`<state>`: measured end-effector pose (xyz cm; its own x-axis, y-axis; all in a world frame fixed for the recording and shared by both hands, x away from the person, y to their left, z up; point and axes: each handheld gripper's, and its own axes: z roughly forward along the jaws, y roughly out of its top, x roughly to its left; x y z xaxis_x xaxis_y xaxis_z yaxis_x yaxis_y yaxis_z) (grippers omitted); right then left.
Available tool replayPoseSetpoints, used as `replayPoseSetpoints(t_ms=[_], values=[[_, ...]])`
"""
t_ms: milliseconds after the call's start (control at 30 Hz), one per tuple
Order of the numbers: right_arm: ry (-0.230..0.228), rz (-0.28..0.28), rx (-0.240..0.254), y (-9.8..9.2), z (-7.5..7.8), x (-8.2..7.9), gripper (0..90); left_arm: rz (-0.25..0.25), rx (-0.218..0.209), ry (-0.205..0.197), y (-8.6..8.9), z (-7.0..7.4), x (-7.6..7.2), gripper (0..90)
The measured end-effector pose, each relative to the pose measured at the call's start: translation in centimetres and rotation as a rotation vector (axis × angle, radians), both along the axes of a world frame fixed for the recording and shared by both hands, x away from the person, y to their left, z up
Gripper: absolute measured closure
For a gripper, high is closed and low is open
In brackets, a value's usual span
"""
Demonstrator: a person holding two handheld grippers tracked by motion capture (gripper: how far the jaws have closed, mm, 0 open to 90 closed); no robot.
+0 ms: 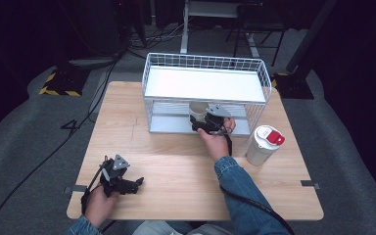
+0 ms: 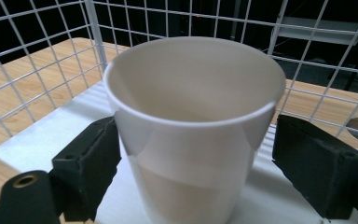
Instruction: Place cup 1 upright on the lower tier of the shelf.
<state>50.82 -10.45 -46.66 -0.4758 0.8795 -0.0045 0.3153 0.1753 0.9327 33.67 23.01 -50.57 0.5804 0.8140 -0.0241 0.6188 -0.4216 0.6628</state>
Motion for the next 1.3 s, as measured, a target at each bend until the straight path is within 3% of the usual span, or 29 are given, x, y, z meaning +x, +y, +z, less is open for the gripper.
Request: replayPoseSetpoints(t_ms=[467,867,1100,1300], values=[[0.009,0.055,0.007,-1.2,1.7,-3.1,15.7,0.017,0.002,0.001,0.1,0.0,0.4,0.0],[0.069,0.086,0.018,-2.1,3.1,-5.7,15.9,0.027,0.005,0.003,-0.1,0.0,0.2,0.1],[0.077,0.113,0.032,-3.5,4.7,-7.8,15.9,0.026,-0.003,0.004,-0.2,0.0,0.0,0.1],[0.08,0.149,0.009,-4.2,6.0,-9.4,16.3,0.026,-0.002,0.003,-0.2,0.0,0.0,0.1]])
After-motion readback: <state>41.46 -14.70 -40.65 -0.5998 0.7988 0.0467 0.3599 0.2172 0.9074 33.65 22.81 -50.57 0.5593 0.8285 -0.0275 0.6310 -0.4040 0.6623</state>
